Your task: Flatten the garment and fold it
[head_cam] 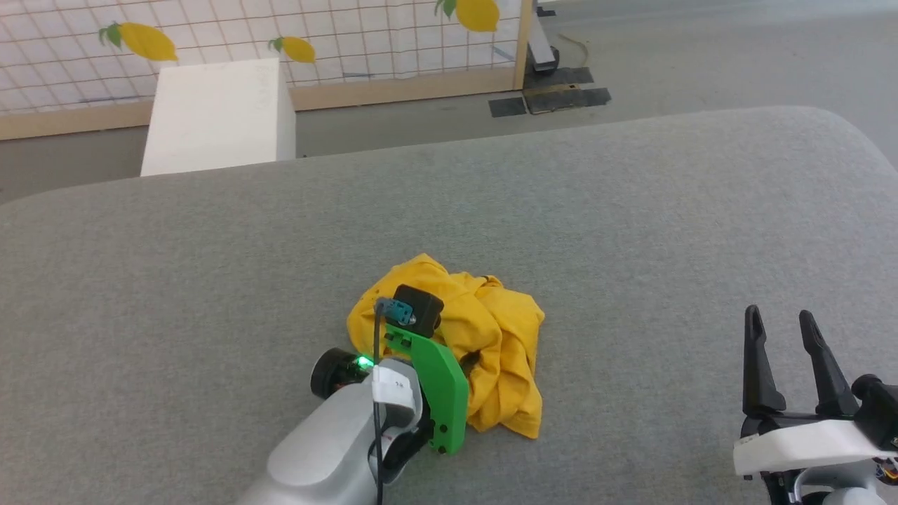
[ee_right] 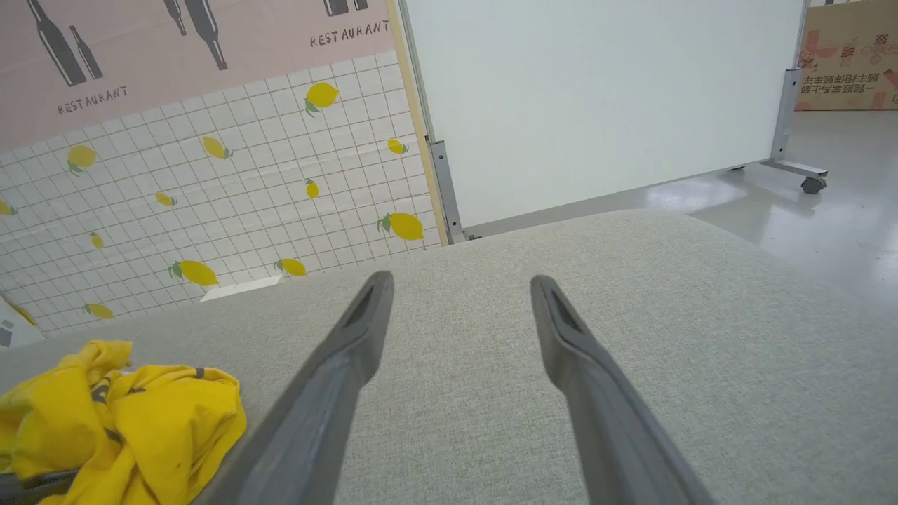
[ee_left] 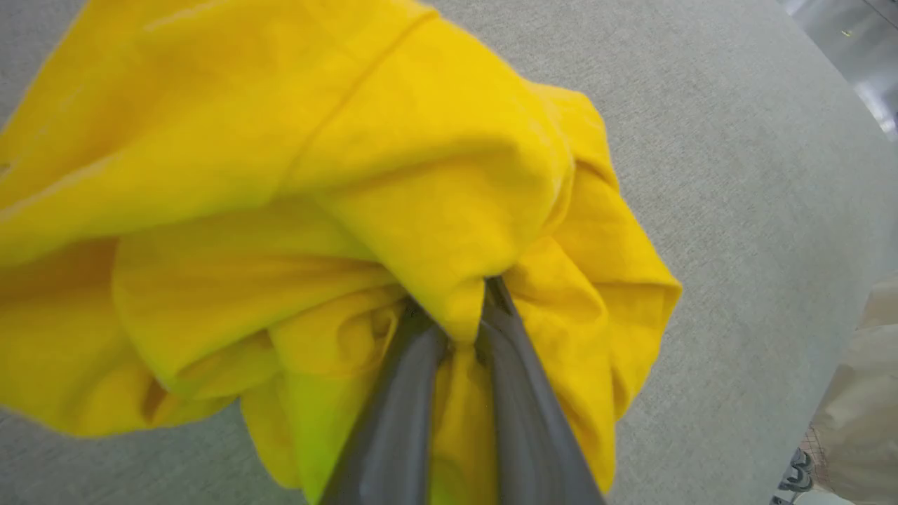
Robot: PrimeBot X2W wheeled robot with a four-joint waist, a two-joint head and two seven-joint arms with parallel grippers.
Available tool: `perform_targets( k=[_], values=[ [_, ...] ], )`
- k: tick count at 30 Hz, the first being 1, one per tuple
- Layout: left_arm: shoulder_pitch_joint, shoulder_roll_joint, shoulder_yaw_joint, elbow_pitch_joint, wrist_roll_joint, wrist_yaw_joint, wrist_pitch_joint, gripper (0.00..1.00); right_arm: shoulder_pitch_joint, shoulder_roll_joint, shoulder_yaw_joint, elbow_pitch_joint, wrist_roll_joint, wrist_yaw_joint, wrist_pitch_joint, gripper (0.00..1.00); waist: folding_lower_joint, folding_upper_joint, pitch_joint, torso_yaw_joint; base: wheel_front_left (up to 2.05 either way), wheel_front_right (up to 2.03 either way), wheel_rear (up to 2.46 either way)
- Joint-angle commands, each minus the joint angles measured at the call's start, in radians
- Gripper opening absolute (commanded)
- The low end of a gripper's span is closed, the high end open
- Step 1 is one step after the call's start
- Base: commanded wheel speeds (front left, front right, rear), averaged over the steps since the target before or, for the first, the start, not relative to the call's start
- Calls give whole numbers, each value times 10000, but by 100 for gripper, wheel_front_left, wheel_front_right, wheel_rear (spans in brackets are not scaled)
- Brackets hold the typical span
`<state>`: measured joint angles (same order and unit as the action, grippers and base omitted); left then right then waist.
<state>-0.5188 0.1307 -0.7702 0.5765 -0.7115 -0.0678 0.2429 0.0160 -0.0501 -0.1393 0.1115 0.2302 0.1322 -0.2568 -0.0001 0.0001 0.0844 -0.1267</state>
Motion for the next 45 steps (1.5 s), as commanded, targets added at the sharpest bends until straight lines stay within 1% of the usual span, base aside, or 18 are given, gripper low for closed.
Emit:
perform_targets(
  k=[1,2,3,9,13,15,17,20,22,25,27,30,31,32,33,35,40,45],
  values=[
    [-140,-86,7,159,11,60,-82,14,-123,-1,-20,-24,19,-15,-49,100,1,-1,17,-66,0,0,0],
    [-218,-147,21,267,-12,32,-164,67,-111,-1,-48,-15,20,-15,-49,100,1,-1,-10,-57,0,0,0],
    [-279,-198,50,326,-35,18,-261,100,-93,-1,-80,-7,23,-15,-49,100,1,-1,-45,-29,0,0,0],
    [-691,-379,164,6,-209,-208,-784,100,37,-1,-210,19,25,-15,-49,100,1,-1,-314,322,0,0,0],
    [-646,-52,400,-977,-239,-197,-1201,100,141,-1,-305,-1,-9,-15,-49,100,1,-1,-473,604,0,0,0],
    [-393,264,633,-1664,-253,-24,-1485,100,195,-1,-332,2,-29,-15,-49,100,1,-1,-535,722,0,0,0],
    [-25,680,894,-2398,-160,278,-1851,100,249,-1,-359,7,-48,-15,-49,100,1,-1,-596,831,0,0,0],
    [808,1372,1393,-3509,49,919,-2595,100,344,-1,-378,14,-70,-15,-49,100,1,-1,-699,970,0,0,0],
    [1481,1667,1740,-4169,8,1195,-3162,100,413,-1,-399,14,-88,-15,-49,100,1,-1,-778,1068,0,0,0],
    [2569,1974,2236,-4916,-198,1311,-4140,100,524,-1,-410,3,-121,-15,-49,100,1,-1,-898,1172,0,0,0],
    [3450,2193,2698,-5238,-117,1530,-4751,100,597,-1,-381,-13,-154,-15,-49,100,1,-1,-969,1204,0,0,0],
    [4509,2437,3233,-5529,440,1663,-5013,100,683,-1,-369,-66,-182,-15,-49,100,1,-1,-1032,1260,0,0,0],
    [4874,2436,3517,-5686,760,1679,-5031,100,726,-1,-377,-82,-193,-15,-49,100,1,-1,-1058,1293,0,0,0],
    [5579,2384,4129,-5981,1591,1707,-5039,100,805,-1,-373,-88,-201,-15,-49,100,1,-1,-1109,1335,0,0,0],
    [5932,2288,4380,-6068,1885,1722,-5040,100,840,-1,-347,-77,-202,-15,-49,100,1,-1,-1130,1345,0,0,0],
    [6656,1816,5056,-6261,2166,1672,-5042,100,923,-1,-307,-41,-171,-15,-49,100,1,-1,-1189,1403,0,0,0],
    [7630,928,6009,-6444,2826,1090,-5044,100,1030,-1,-267,18,-125,-15,-49,100,1,-1,-1306,1665,0,0,0],
    [7645,340,6603,-6610,3350,527,-5045,100,779,-1,-91,121,-80,-15,-49,100,1,-1,-1326,1915,0,0,0]
  ],
)
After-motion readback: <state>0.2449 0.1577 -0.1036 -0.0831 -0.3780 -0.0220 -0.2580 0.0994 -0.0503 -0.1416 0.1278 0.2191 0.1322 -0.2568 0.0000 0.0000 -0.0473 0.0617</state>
